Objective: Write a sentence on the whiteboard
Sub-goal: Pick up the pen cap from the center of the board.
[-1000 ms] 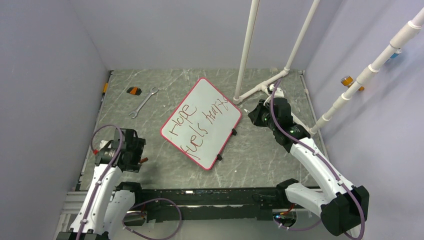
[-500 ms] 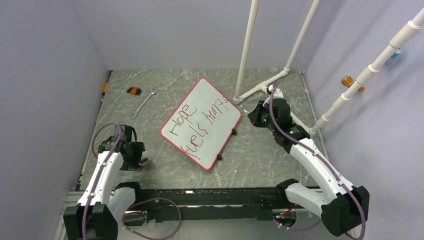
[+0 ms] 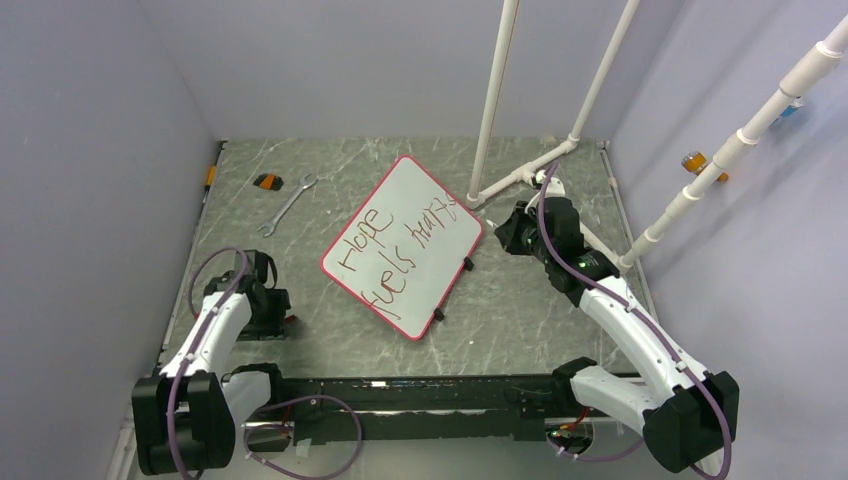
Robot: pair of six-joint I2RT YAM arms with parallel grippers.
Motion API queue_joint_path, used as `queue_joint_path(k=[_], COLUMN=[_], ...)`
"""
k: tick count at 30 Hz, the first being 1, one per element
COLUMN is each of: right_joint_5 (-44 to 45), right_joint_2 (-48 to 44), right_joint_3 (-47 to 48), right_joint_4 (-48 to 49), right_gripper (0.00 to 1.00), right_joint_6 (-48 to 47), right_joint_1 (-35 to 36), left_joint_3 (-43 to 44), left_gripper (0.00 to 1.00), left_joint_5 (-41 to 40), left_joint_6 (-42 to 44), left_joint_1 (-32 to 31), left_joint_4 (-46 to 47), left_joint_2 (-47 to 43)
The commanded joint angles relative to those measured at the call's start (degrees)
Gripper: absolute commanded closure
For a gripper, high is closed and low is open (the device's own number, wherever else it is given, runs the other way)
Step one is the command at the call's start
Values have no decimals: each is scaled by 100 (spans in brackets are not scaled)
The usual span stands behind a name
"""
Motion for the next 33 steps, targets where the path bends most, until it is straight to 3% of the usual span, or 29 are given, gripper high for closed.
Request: queue_joint_path(k=[1,9,13,21,23,26,33], right_joint_5=[158,189,189,241,242,221,-386], right_joint_2=[-1,30,38,38,31,4,-77], right_joint_3=[-5,6,-5,-12,-22,7,-33], right_joint_4=[244,214,235,205,209,186,389], right_gripper=[100,100,100,100,100,100,100], right_joint_6=[-72,-89,-87,-105,-107,-122,-242], right_joint_1=[63,111,153,186,188,193,189], left_joint_3=[29,-16,-20,-226,-281,-348,-401], left_gripper=[39,46,60,73,81,100,100], left_joint_5=[-149,-300,-287,-60,-86,-114,-466], left_joint_6=[-235,-90,87,289,427,747,1119], left_joint_1=[36,202,229,225,230,229,230], left_joint_4=[219,432,679,1290,1471,1705,1575], left_joint_2=[187,483,785,1236,1186,909,-195])
